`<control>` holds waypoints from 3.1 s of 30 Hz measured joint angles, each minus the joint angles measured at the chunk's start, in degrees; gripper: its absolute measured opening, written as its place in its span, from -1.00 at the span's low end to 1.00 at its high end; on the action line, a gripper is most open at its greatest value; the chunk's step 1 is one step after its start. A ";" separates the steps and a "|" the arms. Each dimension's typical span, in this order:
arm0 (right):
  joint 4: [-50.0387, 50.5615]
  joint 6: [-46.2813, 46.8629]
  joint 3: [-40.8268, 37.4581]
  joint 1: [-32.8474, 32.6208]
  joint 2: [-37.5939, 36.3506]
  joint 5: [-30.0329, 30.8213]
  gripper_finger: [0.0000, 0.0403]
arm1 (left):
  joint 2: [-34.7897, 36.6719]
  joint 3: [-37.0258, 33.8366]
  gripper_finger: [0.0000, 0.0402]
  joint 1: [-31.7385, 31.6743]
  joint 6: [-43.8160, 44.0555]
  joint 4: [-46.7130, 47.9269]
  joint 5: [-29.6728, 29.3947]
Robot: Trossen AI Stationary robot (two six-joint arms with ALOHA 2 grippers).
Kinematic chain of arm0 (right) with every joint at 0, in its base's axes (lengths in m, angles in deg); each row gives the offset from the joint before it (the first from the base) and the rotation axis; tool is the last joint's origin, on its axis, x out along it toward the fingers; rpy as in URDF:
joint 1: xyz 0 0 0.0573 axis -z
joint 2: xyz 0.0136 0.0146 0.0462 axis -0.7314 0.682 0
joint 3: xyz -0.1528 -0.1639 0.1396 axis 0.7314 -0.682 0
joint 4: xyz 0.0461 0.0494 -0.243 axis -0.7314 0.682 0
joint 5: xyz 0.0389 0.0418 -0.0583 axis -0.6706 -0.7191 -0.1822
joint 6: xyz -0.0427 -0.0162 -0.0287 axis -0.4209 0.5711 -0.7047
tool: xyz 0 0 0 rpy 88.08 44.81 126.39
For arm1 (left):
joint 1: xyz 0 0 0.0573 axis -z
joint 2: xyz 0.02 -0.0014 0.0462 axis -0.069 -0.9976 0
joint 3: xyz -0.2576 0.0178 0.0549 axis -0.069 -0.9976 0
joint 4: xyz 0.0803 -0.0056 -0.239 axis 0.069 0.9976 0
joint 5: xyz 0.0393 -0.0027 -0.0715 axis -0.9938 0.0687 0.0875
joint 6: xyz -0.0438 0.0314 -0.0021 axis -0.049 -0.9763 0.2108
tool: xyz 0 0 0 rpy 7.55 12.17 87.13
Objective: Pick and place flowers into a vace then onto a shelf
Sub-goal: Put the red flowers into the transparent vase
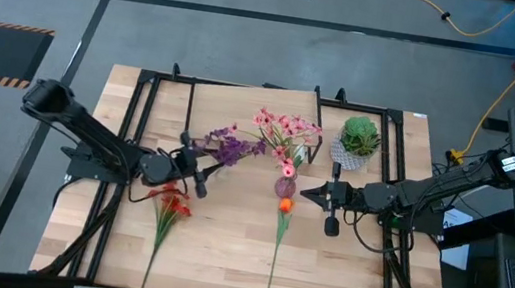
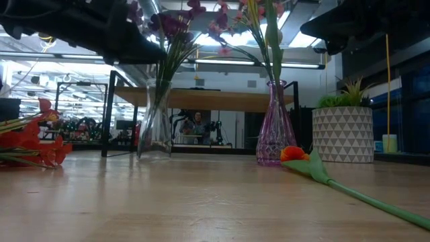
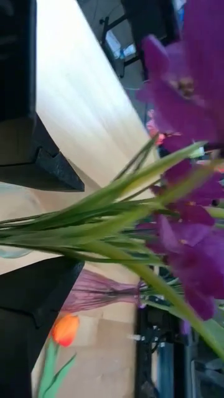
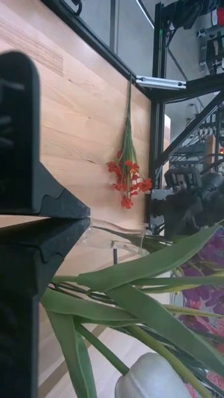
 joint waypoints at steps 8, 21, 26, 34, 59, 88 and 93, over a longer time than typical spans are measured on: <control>0.00 0.00 0.00 0.00 0.00 0.00 -0.93 | 6.85 -0.02 -0.15 2.33 2.00 6.87 -1.27; 0.00 0.00 0.00 0.02 0.00 0.00 -0.93 | 14.44 -0.01 -0.16 10.53 2.85 16.80 -1.53; 0.00 0.02 0.00 0.02 0.00 0.00 -0.93 | 16.58 -0.02 -0.22 13.98 6.08 19.21 -1.52; 0.00 -0.03 0.00 0.00 0.00 0.00 -0.93 | 16.93 0.22 -0.53 18.25 15.11 25.46 6.42; 0.44 -0.22 0.00 0.02 0.00 0.00 -0.93 | -6.43 42.90 -0.99 20.83 78.63 98.52 37.78; 0.90 -0.79 0.00 0.02 0.00 0.00 -0.93 | -24.18 47.36 -0.95 33.08 118.06 97.82 43.94; 1.58 1.82 0.00 0.02 0.00 0.00 -0.93 | -26.38 47.36 -0.80 33.08 115.63 97.84 43.36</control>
